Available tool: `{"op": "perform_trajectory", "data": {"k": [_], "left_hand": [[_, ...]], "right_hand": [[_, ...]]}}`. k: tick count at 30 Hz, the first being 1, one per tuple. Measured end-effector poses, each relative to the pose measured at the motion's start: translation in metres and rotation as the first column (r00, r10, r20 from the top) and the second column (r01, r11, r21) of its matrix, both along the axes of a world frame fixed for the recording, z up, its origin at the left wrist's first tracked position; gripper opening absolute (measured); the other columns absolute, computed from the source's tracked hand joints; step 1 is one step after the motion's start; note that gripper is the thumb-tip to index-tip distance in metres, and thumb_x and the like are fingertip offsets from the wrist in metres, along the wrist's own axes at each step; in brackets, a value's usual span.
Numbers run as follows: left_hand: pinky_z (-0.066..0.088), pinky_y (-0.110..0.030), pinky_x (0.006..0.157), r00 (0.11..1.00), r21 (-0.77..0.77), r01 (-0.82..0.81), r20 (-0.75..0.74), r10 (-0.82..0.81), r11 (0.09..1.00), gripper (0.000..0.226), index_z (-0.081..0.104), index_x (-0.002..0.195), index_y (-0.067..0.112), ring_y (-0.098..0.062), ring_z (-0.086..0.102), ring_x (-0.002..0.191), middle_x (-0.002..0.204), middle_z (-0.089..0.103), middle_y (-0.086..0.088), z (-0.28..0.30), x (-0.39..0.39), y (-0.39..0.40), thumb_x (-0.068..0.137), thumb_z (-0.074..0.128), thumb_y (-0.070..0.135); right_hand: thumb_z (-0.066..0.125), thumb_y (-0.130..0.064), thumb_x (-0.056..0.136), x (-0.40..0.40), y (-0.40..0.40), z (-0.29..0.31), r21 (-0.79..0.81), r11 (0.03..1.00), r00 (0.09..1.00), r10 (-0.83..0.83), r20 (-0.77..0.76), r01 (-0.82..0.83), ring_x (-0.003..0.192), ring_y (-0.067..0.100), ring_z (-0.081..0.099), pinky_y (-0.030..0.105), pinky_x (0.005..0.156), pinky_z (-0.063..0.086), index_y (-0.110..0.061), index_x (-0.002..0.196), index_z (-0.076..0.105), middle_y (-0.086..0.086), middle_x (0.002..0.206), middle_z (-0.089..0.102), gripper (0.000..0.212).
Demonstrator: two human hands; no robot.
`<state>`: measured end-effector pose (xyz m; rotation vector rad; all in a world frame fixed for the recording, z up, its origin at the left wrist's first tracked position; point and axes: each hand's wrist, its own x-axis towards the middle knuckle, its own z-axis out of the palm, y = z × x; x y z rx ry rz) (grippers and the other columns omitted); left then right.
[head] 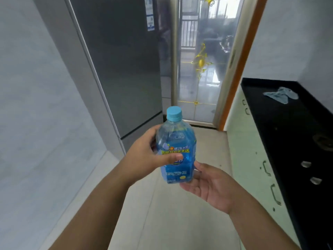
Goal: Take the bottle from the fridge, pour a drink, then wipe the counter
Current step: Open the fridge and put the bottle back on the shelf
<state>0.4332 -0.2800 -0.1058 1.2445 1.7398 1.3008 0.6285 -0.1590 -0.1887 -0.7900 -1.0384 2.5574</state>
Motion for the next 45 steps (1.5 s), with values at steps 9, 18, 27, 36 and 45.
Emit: {"op": "perform_trajectory", "data": {"k": [9,18,27,36,45], "left_hand": [[0.061,-0.035,0.096,0.967,-0.004,-0.252,-0.018,0.252,0.968,0.071,0.051,0.135,0.035,-0.006,0.069,0.114,0.120,0.070,0.019,-0.011,-0.106,0.023,0.073,0.086,0.039],[0.058,-0.046,0.101,0.846,0.065,-0.533,0.049,0.531,0.844,0.076,0.043,0.142,0.038,-0.018,0.067,0.122,0.129,0.067,0.013,-0.013,-0.165,0.075,0.080,0.088,0.037],[0.059,-0.051,0.098,0.714,0.083,-0.700,0.083,0.696,0.709,0.079,0.049,0.141,0.030,-0.022,0.071,0.117,0.126,0.070,0.005,-0.007,-0.251,0.098,0.075,0.093,0.027],[0.063,-0.035,0.090,0.664,0.166,-0.742,0.043,0.747,0.650,0.076,0.053,0.133,0.032,-0.011,0.073,0.108,0.116,0.073,0.014,0.025,-0.365,0.110,0.068,0.092,0.034],[0.062,-0.036,0.092,0.578,0.233,-0.788,-0.041,0.815,0.570,0.073,0.054,0.131,0.034,-0.008,0.072,0.105,0.114,0.073,0.018,0.057,-0.437,0.116,0.071,0.094,0.034]], "right_hand": [[0.081,-0.028,0.087,-0.144,0.063,-0.006,-0.037,0.957,0.958,0.287,-0.024,-0.288,0.129,0.040,0.061,0.047,0.104,0.055,0.000,0.139,0.061,0.029,0.140,0.061,0.062],[0.086,-0.037,0.082,-0.266,0.155,0.015,0.001,0.780,0.780,0.625,-0.041,-0.625,0.134,0.038,0.059,0.044,0.104,0.056,-0.010,0.129,0.072,0.023,0.142,0.062,0.056],[0.068,-0.033,0.097,-0.384,0.192,0.024,0.014,0.676,0.676,0.737,-0.017,-0.737,0.132,0.038,0.060,0.043,0.102,0.057,-0.006,0.132,0.069,0.024,0.142,0.061,0.044],[0.060,-0.038,0.102,-0.507,0.197,0.054,0.156,0.699,0.705,0.709,-0.020,-0.698,0.133,0.038,0.060,0.046,0.106,0.054,-0.006,0.144,0.056,0.024,0.141,0.062,0.054],[0.058,-0.049,0.101,-0.604,0.214,0.087,0.463,0.567,0.694,0.702,0.160,-0.681,0.130,0.027,0.060,0.050,0.104,0.056,-0.033,0.137,0.065,-0.003,0.146,0.058,0.039]]}}
